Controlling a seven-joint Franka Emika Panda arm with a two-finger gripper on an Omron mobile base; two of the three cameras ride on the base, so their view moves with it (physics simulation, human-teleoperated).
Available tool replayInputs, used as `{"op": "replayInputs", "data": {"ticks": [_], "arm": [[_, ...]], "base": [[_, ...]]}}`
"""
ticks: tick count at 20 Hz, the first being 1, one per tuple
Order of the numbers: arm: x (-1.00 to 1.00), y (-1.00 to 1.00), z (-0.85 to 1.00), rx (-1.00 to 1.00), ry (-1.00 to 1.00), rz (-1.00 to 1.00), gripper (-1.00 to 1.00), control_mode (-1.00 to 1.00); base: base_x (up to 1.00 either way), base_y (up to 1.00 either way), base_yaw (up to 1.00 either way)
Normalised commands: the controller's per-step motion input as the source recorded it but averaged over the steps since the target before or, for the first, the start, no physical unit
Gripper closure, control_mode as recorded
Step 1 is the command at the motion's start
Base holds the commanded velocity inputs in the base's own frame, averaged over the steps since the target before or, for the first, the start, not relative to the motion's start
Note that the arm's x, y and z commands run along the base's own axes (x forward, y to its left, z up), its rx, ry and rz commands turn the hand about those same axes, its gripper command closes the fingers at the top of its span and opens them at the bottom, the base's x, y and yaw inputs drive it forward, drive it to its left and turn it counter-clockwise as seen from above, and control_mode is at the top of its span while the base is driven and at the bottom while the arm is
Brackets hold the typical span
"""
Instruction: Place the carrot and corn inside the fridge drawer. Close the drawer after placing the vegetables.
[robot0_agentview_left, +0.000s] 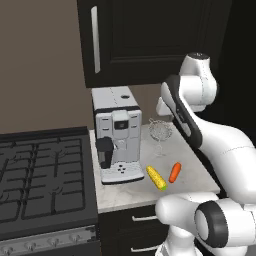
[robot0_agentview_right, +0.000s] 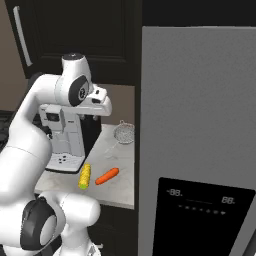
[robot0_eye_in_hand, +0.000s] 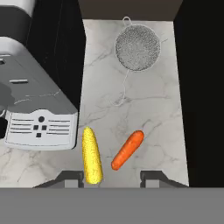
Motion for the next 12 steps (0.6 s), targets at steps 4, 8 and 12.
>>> {"op": "replayInputs", "data": {"ticks": [4, 8, 12], "arm": [[-0.39, 0.26, -0.26, 0.0, 0.01, 0.0, -1.0, -1.0], [-0.44, 0.47, -0.99, 0.02, 0.11, 0.0, -1.0, -1.0], [-0.14, 0.13, -1.0, 0.05, 0.21, 0.0, -1.0, -1.0]], "base": [[0.0, 0.0, 0.0], [0.0, 0.0, 0.0], [0.0, 0.0, 0.0]]}}
